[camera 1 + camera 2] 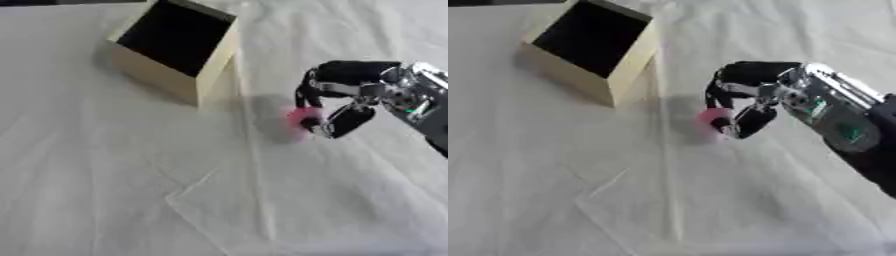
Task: Pick up objects on the table and place them in the box.
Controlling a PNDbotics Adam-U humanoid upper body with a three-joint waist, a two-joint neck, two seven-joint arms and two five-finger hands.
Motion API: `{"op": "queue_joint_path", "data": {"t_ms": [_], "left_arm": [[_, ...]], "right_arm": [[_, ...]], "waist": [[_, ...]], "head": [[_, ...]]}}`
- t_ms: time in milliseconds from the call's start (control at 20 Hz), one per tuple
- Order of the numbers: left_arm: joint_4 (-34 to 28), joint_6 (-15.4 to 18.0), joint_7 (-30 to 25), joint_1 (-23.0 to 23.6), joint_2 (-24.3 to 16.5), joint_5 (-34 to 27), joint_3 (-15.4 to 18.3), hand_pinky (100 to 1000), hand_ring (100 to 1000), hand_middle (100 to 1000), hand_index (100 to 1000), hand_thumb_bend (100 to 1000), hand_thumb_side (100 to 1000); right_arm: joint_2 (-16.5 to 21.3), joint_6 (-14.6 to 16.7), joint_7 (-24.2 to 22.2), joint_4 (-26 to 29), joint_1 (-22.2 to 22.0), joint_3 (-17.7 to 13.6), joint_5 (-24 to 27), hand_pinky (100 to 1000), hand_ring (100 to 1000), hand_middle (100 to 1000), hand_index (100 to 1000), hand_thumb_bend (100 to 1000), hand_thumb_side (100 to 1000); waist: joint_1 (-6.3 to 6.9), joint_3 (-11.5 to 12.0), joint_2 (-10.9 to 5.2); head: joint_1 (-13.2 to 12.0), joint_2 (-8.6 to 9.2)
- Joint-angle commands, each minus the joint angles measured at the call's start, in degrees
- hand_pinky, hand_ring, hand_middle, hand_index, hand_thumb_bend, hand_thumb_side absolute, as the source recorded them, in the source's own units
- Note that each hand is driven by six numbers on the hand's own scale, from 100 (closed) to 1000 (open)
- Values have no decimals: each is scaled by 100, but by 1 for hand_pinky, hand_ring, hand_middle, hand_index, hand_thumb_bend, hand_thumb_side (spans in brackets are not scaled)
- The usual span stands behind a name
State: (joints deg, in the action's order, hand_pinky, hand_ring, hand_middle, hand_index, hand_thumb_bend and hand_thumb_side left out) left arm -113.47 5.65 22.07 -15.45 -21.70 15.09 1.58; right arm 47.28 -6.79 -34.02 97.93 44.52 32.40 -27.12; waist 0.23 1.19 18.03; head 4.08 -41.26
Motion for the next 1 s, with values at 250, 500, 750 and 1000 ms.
{"op": "queue_joint_path", "data": {"t_ms": [250, 500, 750, 1000], "left_arm": [[-112, -15, -50, -28, -81, 28, 15, 558, 710, 725, 868, 100, 697], [-112, -19, -60, -48, -90, 26, 11, 558, 710, 725, 868, 100, 696], [-112, -16, -83, -84, -94, 16, -5, 558, 710, 725, 869, 100, 695], [-112, -8, -119, -135, -91, -7, -37, 558, 711, 726, 869, 100, 696]], "right_arm": [[157, -413, 125, 312, 463, -344, 263, 668, 534, 334, 556, 100, 100], [-158, -497, 294, 22, 1035, -427, 123, 662, 514, 316, 542, 100, 100], [-706, -201, 433, -717, 1824, -406, -93, 666, 510, 316, 543, 100, 100], [-1558, 243, 682, -1936, 2588, -539, -479, 671, 504, 311, 544, 100, 100]], "waist": [[-12, 15, -123], [-16, 62, -132], [-23, 145, -122], [-30, 244, -115]], "head": [[-17, 8], [19, 54], [100, 133], [223, 170]]}}
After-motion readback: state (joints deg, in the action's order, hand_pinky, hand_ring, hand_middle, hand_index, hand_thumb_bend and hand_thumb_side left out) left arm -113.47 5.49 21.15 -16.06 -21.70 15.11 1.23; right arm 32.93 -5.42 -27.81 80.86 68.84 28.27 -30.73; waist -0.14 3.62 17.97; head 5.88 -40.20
